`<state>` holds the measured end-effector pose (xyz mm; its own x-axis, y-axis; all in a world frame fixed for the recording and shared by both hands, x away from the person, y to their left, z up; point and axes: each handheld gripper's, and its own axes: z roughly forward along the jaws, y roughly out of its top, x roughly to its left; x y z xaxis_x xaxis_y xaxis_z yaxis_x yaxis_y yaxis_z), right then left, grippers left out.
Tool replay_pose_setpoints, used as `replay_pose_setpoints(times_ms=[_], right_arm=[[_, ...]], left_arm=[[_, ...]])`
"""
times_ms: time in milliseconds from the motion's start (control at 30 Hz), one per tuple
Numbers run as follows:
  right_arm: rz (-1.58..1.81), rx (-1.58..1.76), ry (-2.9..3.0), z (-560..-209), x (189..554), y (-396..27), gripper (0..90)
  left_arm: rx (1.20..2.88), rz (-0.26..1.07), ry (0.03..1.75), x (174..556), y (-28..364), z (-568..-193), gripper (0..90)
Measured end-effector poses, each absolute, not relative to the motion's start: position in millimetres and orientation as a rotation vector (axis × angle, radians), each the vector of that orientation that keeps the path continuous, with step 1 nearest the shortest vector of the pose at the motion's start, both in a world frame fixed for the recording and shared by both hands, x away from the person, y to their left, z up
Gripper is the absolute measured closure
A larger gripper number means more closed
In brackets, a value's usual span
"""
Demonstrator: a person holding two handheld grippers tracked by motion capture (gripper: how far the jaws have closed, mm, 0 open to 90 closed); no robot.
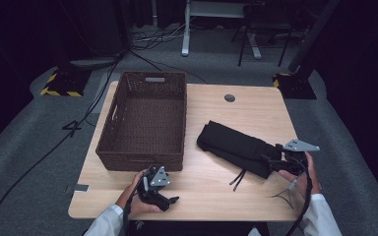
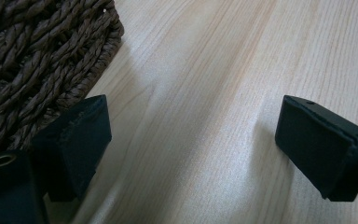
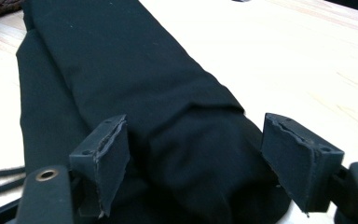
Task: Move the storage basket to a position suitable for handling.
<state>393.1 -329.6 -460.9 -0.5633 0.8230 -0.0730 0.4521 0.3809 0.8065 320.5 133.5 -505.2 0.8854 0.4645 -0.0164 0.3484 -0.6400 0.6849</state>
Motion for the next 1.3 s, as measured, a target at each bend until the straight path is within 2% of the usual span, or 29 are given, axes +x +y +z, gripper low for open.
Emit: replay_pose_setpoints(times_ms=[400, 700, 1200, 1300], right_arm=[[1.073, 1.007, 2.227, -453, 403, -295, 24.2], [1.023, 0.994, 2.345, -476, 412, -273, 22.7], [1.034, 0.993, 2.345, -490, 407, -273, 21.8], [1.076, 1.005, 2.335, -492, 403, -280, 22.1]], left_arm=[[2.326, 0.208, 0.581, 320, 134, -505, 11.0], [2.326, 0.208, 0.581, 320, 134, -505, 11.0], [2.317, 0.225, 0.614, 317, 134, -505, 12.1], [2.318, 0.217, 0.622, 312, 134, -503, 16.8]])
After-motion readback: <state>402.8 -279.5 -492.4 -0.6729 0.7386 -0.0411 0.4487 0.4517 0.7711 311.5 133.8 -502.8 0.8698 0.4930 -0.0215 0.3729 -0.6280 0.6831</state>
